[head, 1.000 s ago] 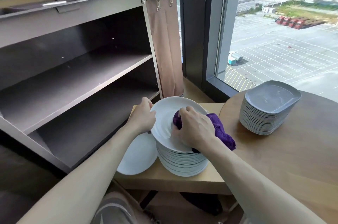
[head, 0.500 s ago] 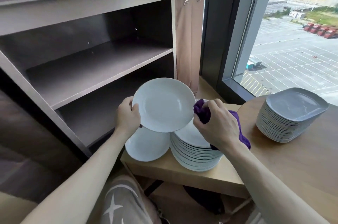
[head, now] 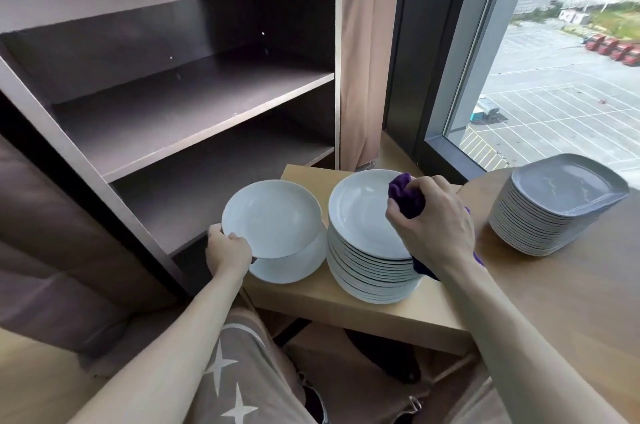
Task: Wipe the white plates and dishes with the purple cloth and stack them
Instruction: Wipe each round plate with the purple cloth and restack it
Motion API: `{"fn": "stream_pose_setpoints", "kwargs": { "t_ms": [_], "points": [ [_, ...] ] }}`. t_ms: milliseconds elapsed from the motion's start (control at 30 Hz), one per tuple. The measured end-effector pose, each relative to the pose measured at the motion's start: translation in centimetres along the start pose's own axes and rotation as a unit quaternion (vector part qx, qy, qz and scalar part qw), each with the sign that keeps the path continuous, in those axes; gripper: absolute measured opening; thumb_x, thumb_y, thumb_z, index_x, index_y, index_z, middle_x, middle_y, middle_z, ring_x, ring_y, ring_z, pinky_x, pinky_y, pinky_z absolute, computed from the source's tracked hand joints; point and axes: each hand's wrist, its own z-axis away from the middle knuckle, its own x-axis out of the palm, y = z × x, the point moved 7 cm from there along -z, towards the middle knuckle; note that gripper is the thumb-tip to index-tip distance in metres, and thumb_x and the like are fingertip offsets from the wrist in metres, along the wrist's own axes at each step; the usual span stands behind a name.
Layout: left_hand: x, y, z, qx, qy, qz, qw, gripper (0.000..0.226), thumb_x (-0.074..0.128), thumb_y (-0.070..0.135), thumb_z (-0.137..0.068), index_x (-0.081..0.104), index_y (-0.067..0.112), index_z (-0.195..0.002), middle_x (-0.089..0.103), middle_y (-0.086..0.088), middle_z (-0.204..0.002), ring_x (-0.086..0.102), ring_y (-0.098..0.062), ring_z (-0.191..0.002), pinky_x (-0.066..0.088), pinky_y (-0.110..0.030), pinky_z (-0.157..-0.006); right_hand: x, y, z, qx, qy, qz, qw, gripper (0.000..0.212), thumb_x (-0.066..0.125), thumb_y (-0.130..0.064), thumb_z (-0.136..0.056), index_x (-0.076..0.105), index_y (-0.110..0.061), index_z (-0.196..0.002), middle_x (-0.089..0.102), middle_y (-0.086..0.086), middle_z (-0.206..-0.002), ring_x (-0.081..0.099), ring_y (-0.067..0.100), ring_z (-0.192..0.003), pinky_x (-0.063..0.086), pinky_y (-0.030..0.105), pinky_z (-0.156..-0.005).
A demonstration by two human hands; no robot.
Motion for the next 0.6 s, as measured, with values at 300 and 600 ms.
{"fn": "stream_pose_setpoints", "kwargs": {
  "t_ms": [300,600],
  "points": [
    [1.8,-3.0,1.3,0.031,-0.043,-0.053,0.997,0.030,0.040,0.014,-0.107,0.045,0.017,-0.136,0.061,-0.012,-0.130,0.061,-0.034,-0.114,0.051,-0.041,-0.081,-0.6,0.8,0.5,0.026,-0.008,-0.023,0.999,0.022,0.069,-0.051,-0.084,0.054,-0.036,-0.090,0.053,-0.016,-0.095,0.053,0.012,-0.083,0.040,0.031,-0.070],
    [1.6,-4.9,0.2,0.047,-0.072,-0.131,0.988,0.040,0.048,0.034,-0.106,0.049,0.016,-0.142,0.040,-0.007,-0.126,0.053,-0.015,-0.074,0.046,-0.036,-0.073,-1.6,2.7,0.2,0.070,0.014,-0.026,0.997,0.020,0.070,-0.049,-0.082,0.058,-0.034,-0.090,0.056,-0.013,-0.095,0.053,0.013,-0.085,0.043,0.033,-0.075]
  ]
}}
